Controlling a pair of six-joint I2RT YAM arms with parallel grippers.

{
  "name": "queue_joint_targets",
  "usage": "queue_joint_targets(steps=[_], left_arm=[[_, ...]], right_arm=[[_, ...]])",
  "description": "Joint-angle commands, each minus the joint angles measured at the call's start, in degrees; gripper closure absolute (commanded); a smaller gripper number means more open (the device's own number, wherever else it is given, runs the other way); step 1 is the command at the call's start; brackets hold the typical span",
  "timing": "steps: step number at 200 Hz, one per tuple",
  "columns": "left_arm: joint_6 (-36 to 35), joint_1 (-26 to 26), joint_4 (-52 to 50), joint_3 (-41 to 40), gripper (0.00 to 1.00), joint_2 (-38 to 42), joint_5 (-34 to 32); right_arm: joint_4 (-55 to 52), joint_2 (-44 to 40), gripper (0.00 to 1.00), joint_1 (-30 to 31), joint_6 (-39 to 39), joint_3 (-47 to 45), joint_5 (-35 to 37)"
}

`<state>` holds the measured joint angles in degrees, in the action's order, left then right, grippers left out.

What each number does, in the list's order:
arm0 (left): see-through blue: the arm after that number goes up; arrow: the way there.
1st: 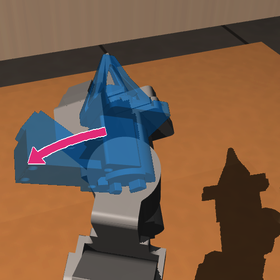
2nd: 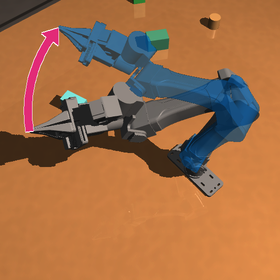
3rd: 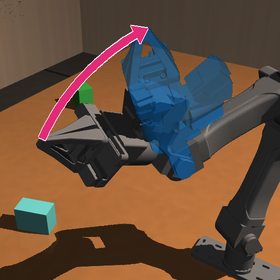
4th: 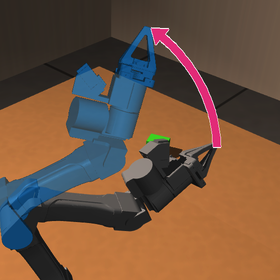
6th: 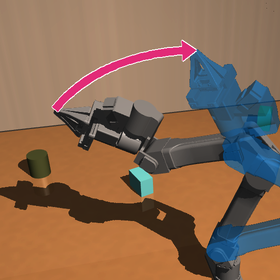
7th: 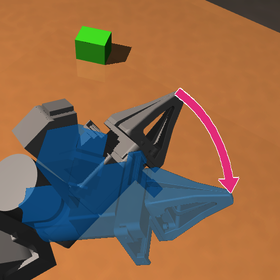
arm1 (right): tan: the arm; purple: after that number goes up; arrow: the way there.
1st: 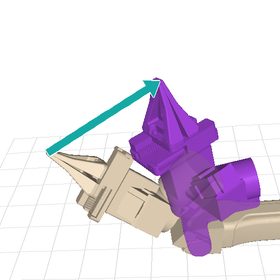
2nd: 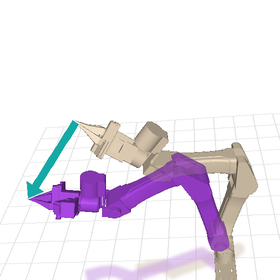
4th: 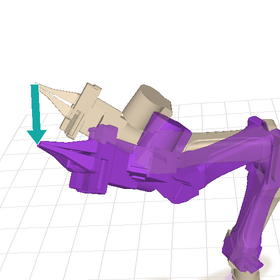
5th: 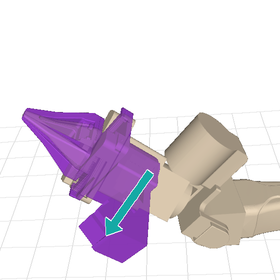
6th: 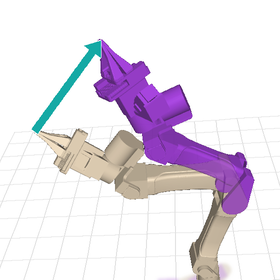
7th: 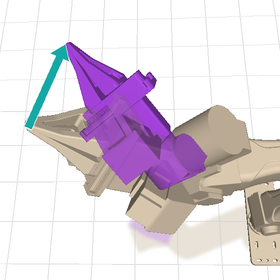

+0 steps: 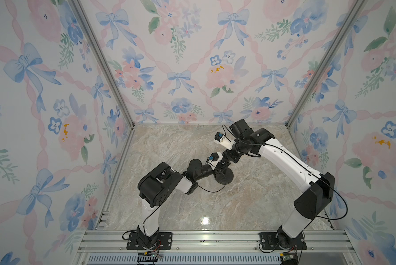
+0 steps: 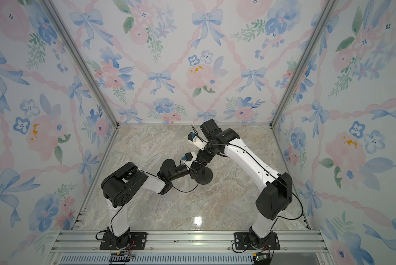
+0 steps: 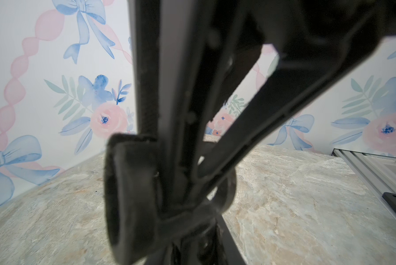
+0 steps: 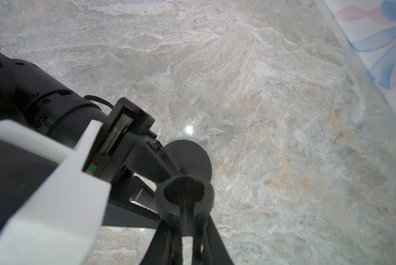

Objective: Assemble a microphone stand
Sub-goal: Screw the microphone stand pole into the microphone stand base.

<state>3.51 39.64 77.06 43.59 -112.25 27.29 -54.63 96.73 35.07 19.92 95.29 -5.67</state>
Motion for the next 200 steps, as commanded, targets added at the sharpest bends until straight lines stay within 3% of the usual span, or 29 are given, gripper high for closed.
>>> queue_joint_targets(steps=[1, 27, 45, 120, 135, 188, 200], left_arm=[[0.3, 0.1, 0.1, -0.3, 0.64, -0.2, -2.2], [0.9, 0.2, 0.1, -0.1, 0.45, 0.1, -2.2], [1.0, 0.3, 0.1, 0.1, 0.41, 0.6, -2.4], [0.5, 2.2, 0.1, 2.0, 0.41, 0.1, -3.6], [0.5, 2.6, 0.2, 2.4, 0.45, -0.1, -3.9], [-0.7, 3.1, 0.2, 2.4, 0.88, -0.6, -3.1], [-1.0, 3.1, 0.2, 2.3, 0.93, -0.8, -2.5]], right_arm=[[1.5, -2.9, 0.76, 0.9, -10.3, -7.4, 2.7], [7.4, -6.7, 0.73, 0.6, -17.3, -12.5, 2.4], [9.1, -7.3, 0.73, 0.3, -22.0, -13.6, 2.2], [15.3, -10.4, 0.71, -0.8, -37.4, -17.4, 2.6], [16.6, -11.6, 0.71, -0.6, -40.4, -18.6, 3.7], [17.6, -14.3, 0.68, 2.3, -44.7, -21.4, 7.4], [18.0, -14.7, 0.63, 2.3, -44.2, -21.7, 7.4]])
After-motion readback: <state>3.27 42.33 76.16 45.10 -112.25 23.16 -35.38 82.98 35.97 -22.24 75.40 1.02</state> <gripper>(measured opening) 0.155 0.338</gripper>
